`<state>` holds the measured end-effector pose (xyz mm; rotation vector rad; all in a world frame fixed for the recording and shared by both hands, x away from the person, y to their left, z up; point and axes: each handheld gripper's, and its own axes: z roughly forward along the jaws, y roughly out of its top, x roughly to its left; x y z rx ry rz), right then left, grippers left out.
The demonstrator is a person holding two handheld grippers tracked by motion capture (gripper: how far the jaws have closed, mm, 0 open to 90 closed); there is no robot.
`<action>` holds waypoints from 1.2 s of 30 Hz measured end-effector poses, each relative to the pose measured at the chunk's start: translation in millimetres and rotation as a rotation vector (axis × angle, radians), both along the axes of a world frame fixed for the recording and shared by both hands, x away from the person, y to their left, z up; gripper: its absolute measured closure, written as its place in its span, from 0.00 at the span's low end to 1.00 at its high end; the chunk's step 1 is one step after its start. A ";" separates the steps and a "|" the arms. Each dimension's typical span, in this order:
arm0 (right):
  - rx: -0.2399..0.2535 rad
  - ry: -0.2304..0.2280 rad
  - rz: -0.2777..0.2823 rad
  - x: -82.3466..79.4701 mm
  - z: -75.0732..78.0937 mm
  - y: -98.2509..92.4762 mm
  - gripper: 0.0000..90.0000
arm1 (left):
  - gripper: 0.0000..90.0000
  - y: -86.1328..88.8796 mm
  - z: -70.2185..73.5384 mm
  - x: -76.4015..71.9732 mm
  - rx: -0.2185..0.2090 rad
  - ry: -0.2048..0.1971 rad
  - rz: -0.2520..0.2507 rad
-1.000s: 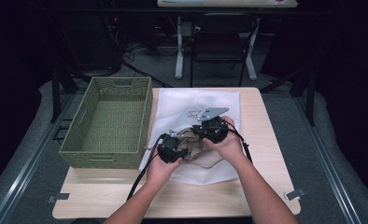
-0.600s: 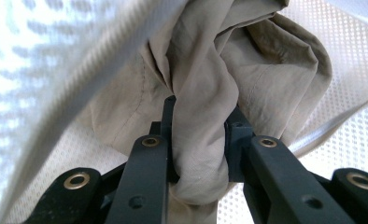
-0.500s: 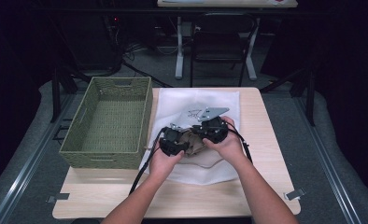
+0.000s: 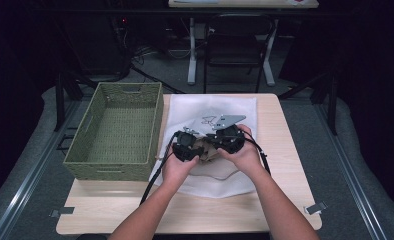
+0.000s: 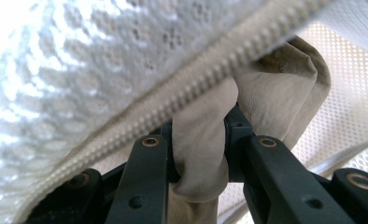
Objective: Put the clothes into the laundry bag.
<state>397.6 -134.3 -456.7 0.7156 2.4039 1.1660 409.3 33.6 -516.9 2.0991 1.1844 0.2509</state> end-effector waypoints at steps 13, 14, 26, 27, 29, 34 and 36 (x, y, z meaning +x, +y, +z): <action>-0.010 0.006 0.004 -0.7 -2.2 3.8 0.95 | 0.84 1.4 -3.5 8.5 -0.017 -0.003 0.028; -0.011 0.004 0.008 -0.3 -2.4 4.0 0.95 | 0.84 0.9 -4.4 8.9 -0.022 -0.003 0.037; -0.017 0.010 0.009 1.0 -4.4 4.6 0.96 | 0.84 -1.0 -9.3 17.1 -0.059 0.007 0.079; -0.017 0.010 0.009 1.0 -4.4 4.6 0.96 | 0.84 -1.0 -9.3 17.1 -0.059 0.007 0.079; -0.016 0.012 0.008 1.1 -4.5 4.7 0.96 | 0.84 -1.7 -9.0 18.8 -0.051 0.012 0.078; -0.015 0.012 0.010 0.9 -4.0 4.6 0.96 | 0.84 -4.4 -9.5 23.3 -0.050 0.005 0.094; -0.016 0.012 0.008 0.9 -4.2 4.7 0.96 | 0.84 -4.9 -10.2 23.7 -0.051 0.002 0.098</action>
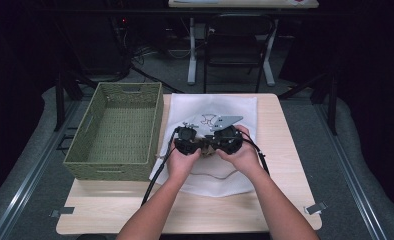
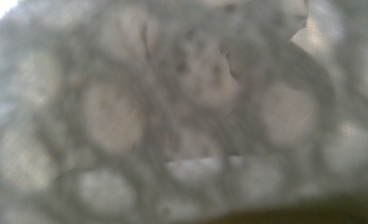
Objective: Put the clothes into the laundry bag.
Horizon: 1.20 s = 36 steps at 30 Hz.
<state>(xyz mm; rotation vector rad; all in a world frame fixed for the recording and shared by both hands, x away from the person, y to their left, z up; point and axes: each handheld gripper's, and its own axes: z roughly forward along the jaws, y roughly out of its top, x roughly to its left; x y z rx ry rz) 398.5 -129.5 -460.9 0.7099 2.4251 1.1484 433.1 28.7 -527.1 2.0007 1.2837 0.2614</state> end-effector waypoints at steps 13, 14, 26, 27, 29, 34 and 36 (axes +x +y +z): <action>-0.008 0.004 0.005 0.7 -2.0 1.3 0.96 | 0.81 -1.4 -4.4 3.4 0.004 -0.003 0.017; -0.009 0.005 0.005 0.8 -2.3 1.4 0.96 | 0.80 -1.8 -5.1 3.6 0.005 -0.008 0.021; -0.009 0.018 0.005 1.8 -4.2 1.6 0.95 | 0.67 -1.8 -6.0 2.7 0.009 -0.025 0.004; -0.009 0.018 0.005 2.0 -4.2 1.5 0.95 | 0.66 -1.8 -5.9 2.2 0.004 -0.028 0.002; -0.008 0.018 0.007 2.4 -4.4 1.2 0.95 | 0.61 -2.0 -5.0 1.0 -0.004 -0.023 -0.008; -0.001 0.018 0.002 3.1 -3.8 -0.6 0.95 | 0.56 -1.8 -3.6 -3.3 0.008 -0.025 -0.024; 0.002 0.020 -0.002 3.1 -3.5 -1.2 0.95 | 0.54 -1.5 -3.4 -5.7 0.007 -0.028 -0.029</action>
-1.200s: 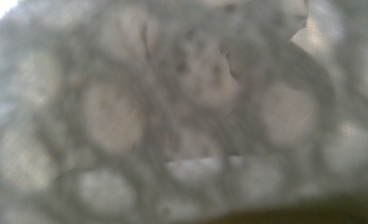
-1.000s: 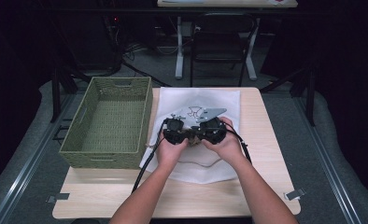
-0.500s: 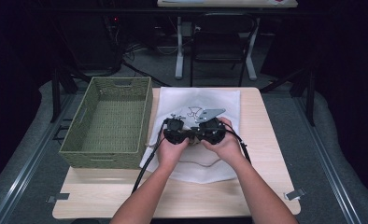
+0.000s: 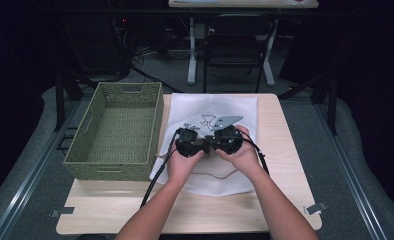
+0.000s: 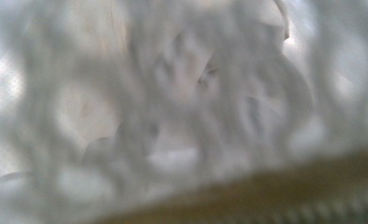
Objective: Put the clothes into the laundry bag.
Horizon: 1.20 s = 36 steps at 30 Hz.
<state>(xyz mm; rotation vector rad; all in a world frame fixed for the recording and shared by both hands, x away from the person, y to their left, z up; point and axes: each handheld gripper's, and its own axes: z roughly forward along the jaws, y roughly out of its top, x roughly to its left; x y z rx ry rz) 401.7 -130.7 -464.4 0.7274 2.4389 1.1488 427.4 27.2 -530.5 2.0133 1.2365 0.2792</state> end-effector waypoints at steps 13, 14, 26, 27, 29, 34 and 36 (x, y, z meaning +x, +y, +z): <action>0.006 -0.010 -0.007 0.5 1.2 -1.3 0.95 | 0.51 3.3 8.6 -13.3 0.002 -0.039 -0.029; 0.008 -0.008 -0.009 0.2 1.5 -1.4 0.95 | 0.51 4.4 10.8 -14.8 0.010 -0.036 -0.043; 0.018 -0.017 -0.017 0.5 4.6 -4.5 0.95 | 0.50 12.6 31.5 -35.8 0.064 -0.058 -0.137; 0.018 -0.017 -0.017 0.7 4.7 -4.8 0.95 | 0.50 12.7 32.9 -38.0 0.066 -0.066 -0.136; 0.018 -0.017 -0.017 1.0 4.6 -4.9 0.95 | 0.50 14.4 37.2 -42.0 0.058 -0.073 -0.147; 0.016 -0.017 -0.016 0.6 4.7 -4.5 0.95 | 0.50 20.0 49.6 -50.1 0.025 -0.071 -0.170; 0.016 -0.016 -0.018 0.5 4.7 -4.5 0.95 | 0.50 22.9 55.1 -53.3 0.038 -0.082 -0.181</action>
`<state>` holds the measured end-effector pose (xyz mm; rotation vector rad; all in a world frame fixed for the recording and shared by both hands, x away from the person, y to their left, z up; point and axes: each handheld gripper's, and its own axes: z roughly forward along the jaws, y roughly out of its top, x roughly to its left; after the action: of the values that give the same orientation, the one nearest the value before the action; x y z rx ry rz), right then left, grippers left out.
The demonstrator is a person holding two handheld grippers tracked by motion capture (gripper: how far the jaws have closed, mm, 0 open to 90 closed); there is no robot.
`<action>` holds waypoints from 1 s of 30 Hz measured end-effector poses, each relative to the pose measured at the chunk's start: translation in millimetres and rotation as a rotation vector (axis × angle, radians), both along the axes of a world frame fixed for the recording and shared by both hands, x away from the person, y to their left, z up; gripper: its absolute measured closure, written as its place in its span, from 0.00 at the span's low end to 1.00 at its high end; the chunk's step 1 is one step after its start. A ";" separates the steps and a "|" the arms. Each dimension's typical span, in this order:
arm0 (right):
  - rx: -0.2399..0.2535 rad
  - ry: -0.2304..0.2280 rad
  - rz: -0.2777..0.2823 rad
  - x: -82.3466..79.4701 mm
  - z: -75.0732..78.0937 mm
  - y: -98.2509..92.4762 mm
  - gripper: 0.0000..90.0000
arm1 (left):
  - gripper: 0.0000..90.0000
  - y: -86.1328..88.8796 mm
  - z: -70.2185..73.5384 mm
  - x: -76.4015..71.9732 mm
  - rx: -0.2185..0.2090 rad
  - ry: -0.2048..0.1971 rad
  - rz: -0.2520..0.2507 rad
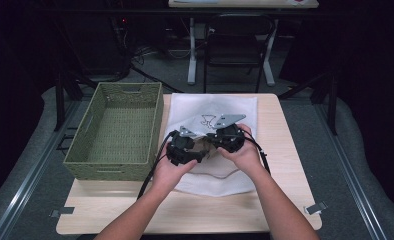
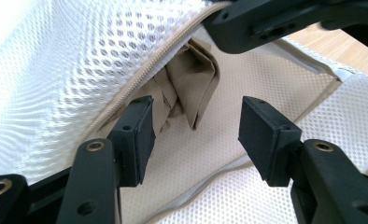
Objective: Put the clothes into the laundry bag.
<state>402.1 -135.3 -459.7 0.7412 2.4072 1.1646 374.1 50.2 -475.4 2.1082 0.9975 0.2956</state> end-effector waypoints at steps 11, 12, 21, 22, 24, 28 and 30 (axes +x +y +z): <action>-0.001 -0.003 0.002 0.1 0.1 -0.2 0.95 | 0.50 28.7 20.9 -20.7 0.058 -0.040 -0.020; -0.001 -0.001 0.000 0.0 0.0 -0.1 0.95 | 0.50 32.0 22.0 -22.6 0.058 -0.039 -0.023; -0.004 -0.002 0.002 -0.1 -0.3 0.4 0.95 | 0.50 56.0 22.1 -36.9 0.048 -0.034 -0.031; -0.004 -0.002 0.002 0.0 -0.4 0.4 0.95 | 0.50 57.5 21.1 -38.2 0.042 -0.038 -0.035; -0.005 -0.001 0.002 0.0 -0.6 0.6 0.95 | 0.50 59.7 18.7 -40.9 0.034 -0.045 -0.050; -0.005 -0.001 0.002 -0.1 -0.7 0.7 0.95 | 0.50 61.8 11.5 -48.1 0.023 -0.057 -0.078; -0.005 0.001 0.001 0.0 -0.6 0.5 0.95 | 0.50 62.0 6.9 -51.9 0.030 -0.063 -0.084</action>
<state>402.1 -134.8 -460.3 0.7396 2.4102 1.1588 322.2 112.2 -468.4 2.1480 0.8704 0.3347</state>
